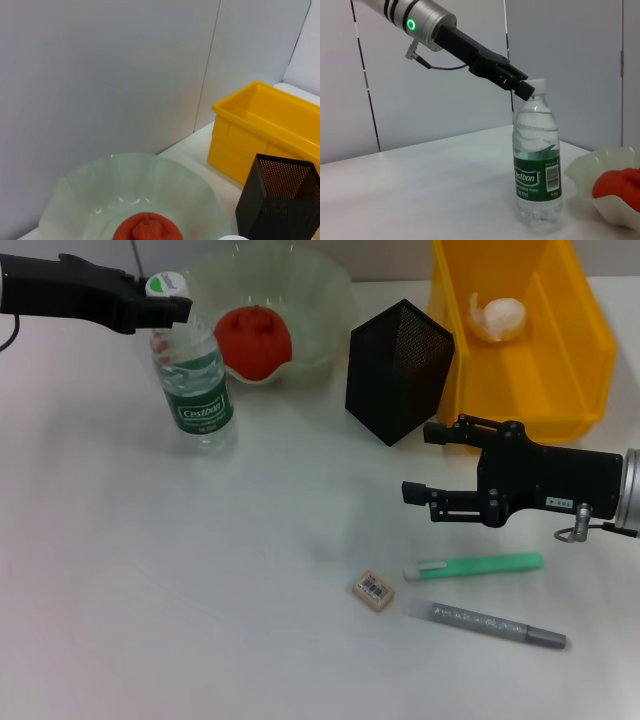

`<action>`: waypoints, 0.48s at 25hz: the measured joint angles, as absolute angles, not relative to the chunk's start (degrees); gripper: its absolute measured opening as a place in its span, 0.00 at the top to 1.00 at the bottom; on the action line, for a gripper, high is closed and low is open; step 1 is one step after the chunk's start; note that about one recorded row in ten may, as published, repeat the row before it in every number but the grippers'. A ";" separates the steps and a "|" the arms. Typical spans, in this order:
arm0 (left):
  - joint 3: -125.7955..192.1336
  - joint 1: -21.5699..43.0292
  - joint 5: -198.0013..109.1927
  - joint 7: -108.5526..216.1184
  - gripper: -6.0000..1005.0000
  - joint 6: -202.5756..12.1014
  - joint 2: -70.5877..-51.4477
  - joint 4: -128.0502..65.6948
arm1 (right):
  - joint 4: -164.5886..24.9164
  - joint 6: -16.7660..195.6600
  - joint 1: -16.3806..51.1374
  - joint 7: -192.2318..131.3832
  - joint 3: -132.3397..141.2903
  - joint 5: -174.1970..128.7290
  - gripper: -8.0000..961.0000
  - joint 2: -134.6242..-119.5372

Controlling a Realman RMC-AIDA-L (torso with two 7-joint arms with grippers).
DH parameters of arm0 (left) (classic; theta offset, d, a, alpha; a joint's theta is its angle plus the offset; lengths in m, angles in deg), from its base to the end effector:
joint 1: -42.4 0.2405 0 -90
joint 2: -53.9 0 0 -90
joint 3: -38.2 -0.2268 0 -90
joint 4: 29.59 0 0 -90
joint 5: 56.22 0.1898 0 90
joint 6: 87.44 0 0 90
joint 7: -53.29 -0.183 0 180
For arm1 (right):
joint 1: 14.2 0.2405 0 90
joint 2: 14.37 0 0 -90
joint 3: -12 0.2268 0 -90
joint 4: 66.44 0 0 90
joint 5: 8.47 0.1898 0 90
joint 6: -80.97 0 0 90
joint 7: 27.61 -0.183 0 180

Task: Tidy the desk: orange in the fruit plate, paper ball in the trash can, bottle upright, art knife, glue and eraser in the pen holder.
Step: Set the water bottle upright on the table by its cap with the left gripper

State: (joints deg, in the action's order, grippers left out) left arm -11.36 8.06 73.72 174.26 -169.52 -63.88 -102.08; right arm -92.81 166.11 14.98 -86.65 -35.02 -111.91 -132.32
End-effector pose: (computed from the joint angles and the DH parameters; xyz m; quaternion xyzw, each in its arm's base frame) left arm -0.1719 0.3833 0.0569 -0.9201 -0.2781 -0.0879 0.2616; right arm 0.2151 0.3032 -0.0434 -0.9437 0.1246 0.2647 0.1541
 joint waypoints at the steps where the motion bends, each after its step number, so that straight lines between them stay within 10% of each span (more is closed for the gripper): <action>1: -11.24 8.24 73.45 174.02 0.56 -169.39 -63.89 -102.10 | -92.81 166.12 14.98 -86.67 -35.02 -111.91 0.14 -132.32; 12: -11.19 8.59 72.90 173.06 0.56 -168.87 -64.03 -102.10 | -92.81 166.22 14.82 -86.68 -35.02 -111.91 0.14 -132.40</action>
State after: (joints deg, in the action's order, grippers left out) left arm -11.19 8.59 72.90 173.06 -168.87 -64.03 -102.10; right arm -92.81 166.22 14.82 -86.68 -35.02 -111.91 -132.40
